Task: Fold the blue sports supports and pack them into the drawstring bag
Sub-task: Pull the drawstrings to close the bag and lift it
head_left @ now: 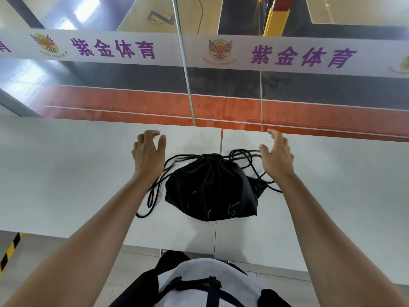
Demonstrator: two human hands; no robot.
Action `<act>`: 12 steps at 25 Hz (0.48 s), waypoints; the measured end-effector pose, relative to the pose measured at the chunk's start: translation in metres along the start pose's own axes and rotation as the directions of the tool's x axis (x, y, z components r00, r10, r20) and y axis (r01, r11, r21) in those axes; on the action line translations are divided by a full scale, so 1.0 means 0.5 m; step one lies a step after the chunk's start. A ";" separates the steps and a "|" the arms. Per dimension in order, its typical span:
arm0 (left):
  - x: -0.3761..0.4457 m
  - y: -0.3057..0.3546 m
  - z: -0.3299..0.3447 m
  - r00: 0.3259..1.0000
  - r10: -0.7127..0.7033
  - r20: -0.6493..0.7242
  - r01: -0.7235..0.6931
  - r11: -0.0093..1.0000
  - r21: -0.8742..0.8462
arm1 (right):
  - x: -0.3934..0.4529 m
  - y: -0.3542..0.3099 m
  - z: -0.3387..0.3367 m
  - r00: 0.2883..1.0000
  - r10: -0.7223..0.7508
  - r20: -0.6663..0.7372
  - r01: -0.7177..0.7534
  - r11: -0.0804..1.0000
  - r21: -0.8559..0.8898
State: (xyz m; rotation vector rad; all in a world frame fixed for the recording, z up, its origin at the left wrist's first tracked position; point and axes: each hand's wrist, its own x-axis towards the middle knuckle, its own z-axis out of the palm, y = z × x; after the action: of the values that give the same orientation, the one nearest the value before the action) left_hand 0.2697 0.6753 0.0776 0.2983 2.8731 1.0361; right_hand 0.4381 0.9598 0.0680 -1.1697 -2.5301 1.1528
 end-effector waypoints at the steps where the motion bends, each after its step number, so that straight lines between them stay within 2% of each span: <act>1: -0.031 -0.001 0.007 0.996 0.085 -0.028 -0.086 0.996 -0.012 | -0.014 0.005 0.014 0.999 -0.048 -0.015 0.047 0.997 -0.056; 3: -0.088 -0.025 0.017 0.983 0.184 0.018 -0.184 0.983 -0.001 | -0.054 0.022 0.044 0.994 -0.109 -0.022 0.107 0.993 -0.053; 4: -0.112 -0.042 0.019 0.980 0.171 0.100 -0.172 0.985 0.003 | -0.078 0.037 0.058 0.992 -0.125 0.013 0.126 0.992 -0.021; 6: -0.142 -0.083 0.023 0.949 0.074 0.307 -0.081 0.997 0.010 | -0.122 0.065 0.084 0.982 -0.128 0.136 0.122 0.991 0.049; 8: -0.157 -0.118 0.026 0.896 -0.020 0.444 -0.010 0.998 0.065 | -0.146 0.077 0.097 0.967 -0.110 0.229 0.095 0.993 0.074; 10: -0.152 -0.123 0.026 0.881 -0.061 0.470 0.044 0.998 0.047 | -0.147 0.074 0.103 0.955 -0.088 0.283 0.066 0.994 0.087; 12: -0.140 -0.113 0.026 0.893 -0.033 0.449 0.046 0.999 -0.018 | -0.143 0.071 0.109 0.963 -0.078 0.260 0.065 0.996 0.057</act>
State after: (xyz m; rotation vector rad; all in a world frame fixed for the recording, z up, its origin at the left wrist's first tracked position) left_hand 0.3312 0.6264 0.0318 0.4146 2.4355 0.8623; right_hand 0.4871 0.8925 0.0193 -0.9617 -2.6893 1.4267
